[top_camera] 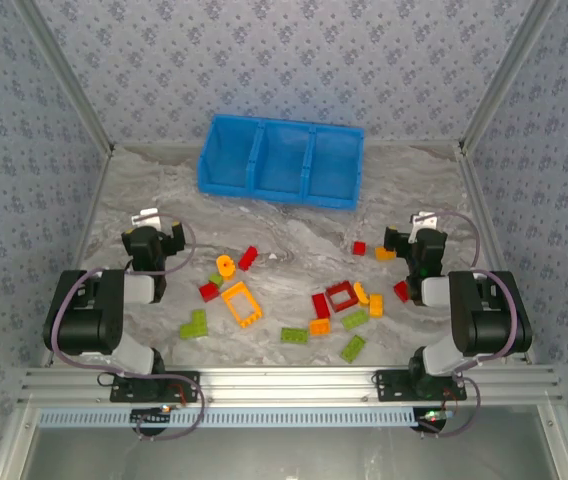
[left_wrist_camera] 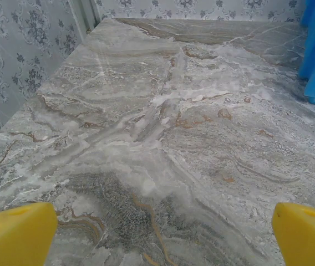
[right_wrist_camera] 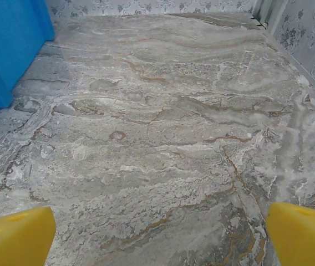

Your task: Sort the legos into containers by color

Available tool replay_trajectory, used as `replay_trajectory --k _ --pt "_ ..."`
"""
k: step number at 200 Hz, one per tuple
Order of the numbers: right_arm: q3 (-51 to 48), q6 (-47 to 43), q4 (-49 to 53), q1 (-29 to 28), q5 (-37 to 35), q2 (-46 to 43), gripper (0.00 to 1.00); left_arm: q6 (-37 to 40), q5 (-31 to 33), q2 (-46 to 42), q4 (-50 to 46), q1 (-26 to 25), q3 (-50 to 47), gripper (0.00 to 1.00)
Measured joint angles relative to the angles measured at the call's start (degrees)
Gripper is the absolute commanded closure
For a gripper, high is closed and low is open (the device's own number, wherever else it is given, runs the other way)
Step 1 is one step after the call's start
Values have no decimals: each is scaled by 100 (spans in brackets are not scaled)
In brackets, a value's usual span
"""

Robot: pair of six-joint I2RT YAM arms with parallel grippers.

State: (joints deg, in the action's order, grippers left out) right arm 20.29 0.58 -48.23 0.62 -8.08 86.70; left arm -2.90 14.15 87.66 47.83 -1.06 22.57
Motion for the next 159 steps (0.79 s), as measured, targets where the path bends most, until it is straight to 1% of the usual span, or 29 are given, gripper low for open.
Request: replay_trajectory --k 136,153,159 --pt "0 -2 2 -2 -2 -2 0 2 0 0 0 0 0 1" --pt "55 -24 380 -68 -116 -227 0 9 2 -37 -39 -15 0 1" --pt "105 -50 686 -146 -232 -446 0 52 76 -216 -297 -76 11 1"
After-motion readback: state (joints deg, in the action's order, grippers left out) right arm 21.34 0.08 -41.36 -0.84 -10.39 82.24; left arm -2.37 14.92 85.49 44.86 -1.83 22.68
